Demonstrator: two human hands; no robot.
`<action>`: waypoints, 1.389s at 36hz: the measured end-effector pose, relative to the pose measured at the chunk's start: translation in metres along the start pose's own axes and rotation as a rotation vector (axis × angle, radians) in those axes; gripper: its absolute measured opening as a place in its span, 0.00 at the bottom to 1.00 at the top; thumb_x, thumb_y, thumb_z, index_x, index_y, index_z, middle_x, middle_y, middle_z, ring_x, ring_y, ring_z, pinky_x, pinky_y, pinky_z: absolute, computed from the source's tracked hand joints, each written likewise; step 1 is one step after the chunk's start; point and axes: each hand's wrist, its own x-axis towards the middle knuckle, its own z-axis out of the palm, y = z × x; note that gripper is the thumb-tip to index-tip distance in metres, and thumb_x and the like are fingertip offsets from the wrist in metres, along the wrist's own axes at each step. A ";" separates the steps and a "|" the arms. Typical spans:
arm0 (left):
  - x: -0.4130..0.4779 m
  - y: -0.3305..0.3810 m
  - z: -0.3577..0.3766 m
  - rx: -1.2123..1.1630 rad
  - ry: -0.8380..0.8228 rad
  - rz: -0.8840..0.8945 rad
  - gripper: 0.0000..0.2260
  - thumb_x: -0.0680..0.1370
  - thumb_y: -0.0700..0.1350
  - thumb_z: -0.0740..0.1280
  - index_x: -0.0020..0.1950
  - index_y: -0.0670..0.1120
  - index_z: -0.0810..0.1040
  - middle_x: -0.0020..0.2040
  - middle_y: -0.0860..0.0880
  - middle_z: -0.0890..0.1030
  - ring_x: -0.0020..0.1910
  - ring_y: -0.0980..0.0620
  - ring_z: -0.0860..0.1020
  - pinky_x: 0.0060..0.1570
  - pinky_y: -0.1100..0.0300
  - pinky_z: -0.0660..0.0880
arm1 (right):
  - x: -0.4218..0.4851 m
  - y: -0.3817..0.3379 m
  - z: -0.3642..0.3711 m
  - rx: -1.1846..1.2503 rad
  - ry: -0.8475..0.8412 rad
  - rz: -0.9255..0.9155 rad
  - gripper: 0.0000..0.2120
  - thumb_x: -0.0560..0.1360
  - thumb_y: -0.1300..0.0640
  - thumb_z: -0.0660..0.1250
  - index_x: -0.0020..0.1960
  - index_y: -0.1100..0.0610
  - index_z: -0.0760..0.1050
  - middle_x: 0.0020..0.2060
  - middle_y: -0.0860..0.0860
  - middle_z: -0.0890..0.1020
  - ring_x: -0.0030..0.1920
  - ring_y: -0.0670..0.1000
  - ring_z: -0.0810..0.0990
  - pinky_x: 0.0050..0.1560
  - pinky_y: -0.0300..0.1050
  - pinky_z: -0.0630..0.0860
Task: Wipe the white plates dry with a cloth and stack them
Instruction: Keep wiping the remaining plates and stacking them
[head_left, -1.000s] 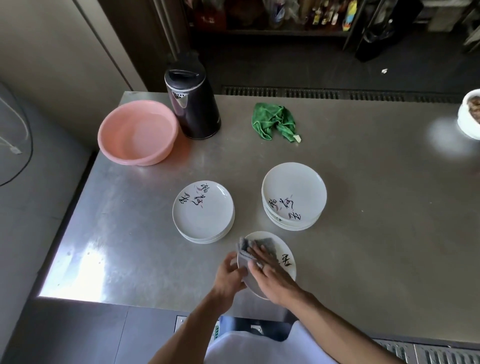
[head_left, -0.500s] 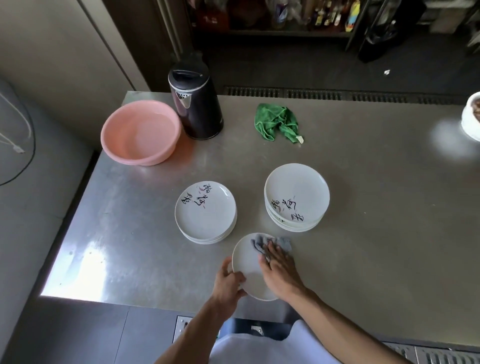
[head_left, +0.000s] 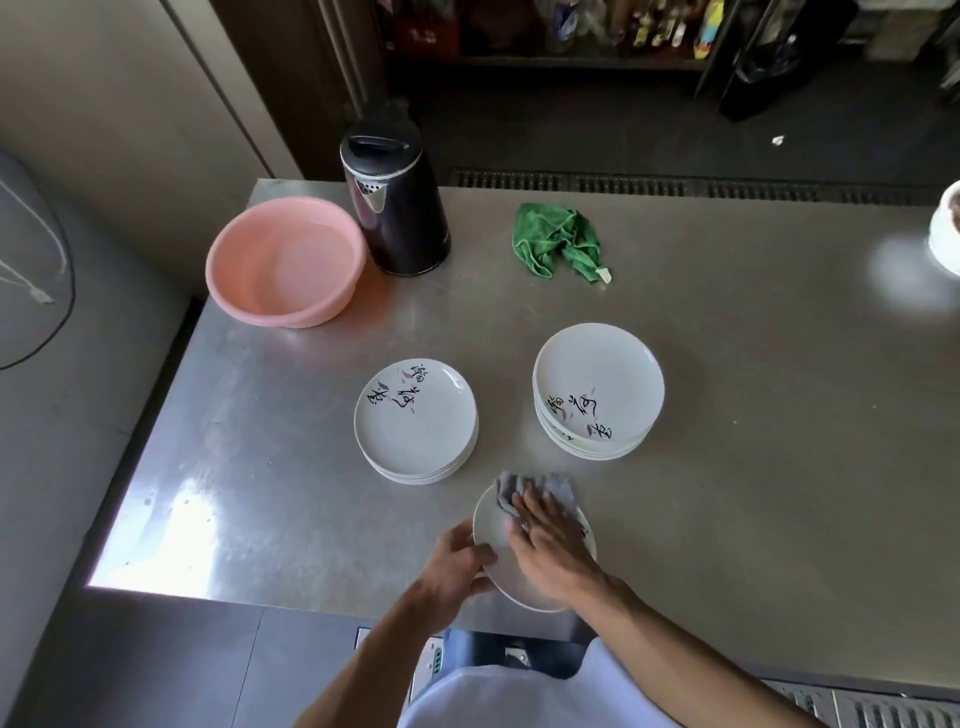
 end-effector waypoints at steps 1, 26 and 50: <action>0.000 0.001 0.001 0.015 -0.002 0.004 0.27 0.65 0.37 0.66 0.65 0.40 0.79 0.56 0.36 0.84 0.53 0.37 0.83 0.58 0.42 0.80 | -0.001 -0.002 0.002 0.042 -0.010 -0.092 0.27 0.85 0.42 0.42 0.82 0.48 0.46 0.80 0.43 0.44 0.80 0.49 0.41 0.79 0.51 0.39; 0.009 -0.009 -0.015 -0.019 0.031 -0.035 0.27 0.62 0.36 0.68 0.62 0.39 0.80 0.51 0.41 0.85 0.48 0.44 0.84 0.47 0.51 0.82 | -0.013 -0.002 -0.004 -0.131 -0.002 -0.010 0.27 0.86 0.48 0.44 0.82 0.56 0.45 0.81 0.51 0.45 0.81 0.52 0.43 0.79 0.48 0.37; 0.016 -0.002 -0.001 -0.152 0.279 0.000 0.11 0.75 0.32 0.66 0.56 0.40 0.74 0.48 0.38 0.81 0.47 0.42 0.81 0.45 0.48 0.80 | -0.005 -0.032 0.001 0.117 0.039 -0.054 0.25 0.86 0.50 0.44 0.81 0.58 0.49 0.81 0.54 0.47 0.79 0.49 0.39 0.79 0.48 0.37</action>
